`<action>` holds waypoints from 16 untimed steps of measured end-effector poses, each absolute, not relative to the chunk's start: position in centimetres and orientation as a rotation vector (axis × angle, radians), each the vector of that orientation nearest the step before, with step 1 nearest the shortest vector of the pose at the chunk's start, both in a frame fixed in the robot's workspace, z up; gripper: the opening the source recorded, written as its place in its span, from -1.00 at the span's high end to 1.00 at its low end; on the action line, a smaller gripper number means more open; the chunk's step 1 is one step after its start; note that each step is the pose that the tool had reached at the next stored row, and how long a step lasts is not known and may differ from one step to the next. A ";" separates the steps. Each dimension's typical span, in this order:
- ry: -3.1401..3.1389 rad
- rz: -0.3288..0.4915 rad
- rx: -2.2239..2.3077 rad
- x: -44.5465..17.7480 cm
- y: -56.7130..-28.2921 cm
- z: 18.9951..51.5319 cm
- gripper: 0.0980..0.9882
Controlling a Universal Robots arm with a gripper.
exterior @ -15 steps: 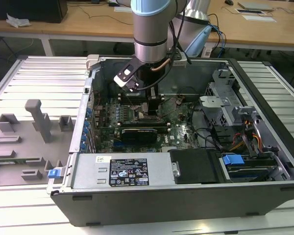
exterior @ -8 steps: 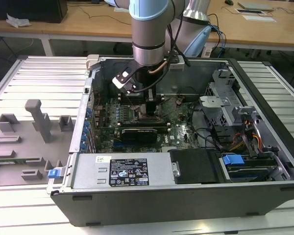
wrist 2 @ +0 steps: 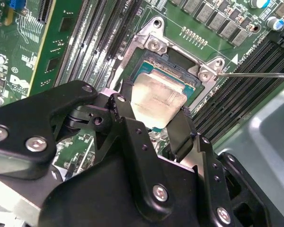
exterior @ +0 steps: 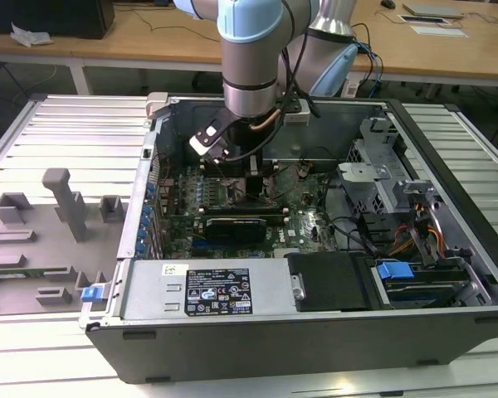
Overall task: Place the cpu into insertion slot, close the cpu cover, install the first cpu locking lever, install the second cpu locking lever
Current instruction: 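Place the cpu into insertion slot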
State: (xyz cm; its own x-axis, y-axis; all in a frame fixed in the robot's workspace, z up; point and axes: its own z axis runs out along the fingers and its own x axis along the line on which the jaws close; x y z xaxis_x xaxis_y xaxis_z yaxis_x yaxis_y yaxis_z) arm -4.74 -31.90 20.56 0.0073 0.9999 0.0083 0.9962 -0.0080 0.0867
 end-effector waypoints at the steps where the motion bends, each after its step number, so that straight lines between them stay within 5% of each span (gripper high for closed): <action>1: 2.173 0.104 2.189 -4.7 -31.9 20.4 0.00; 16: 2.172 0.104 2.190 -4.9 -31.7 20.0 0.00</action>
State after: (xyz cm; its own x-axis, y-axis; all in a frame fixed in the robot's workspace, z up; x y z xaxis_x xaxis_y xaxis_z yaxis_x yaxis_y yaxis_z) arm -4.88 -31.68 20.00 0.0076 0.9999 0.0089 0.9962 -0.0084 0.0867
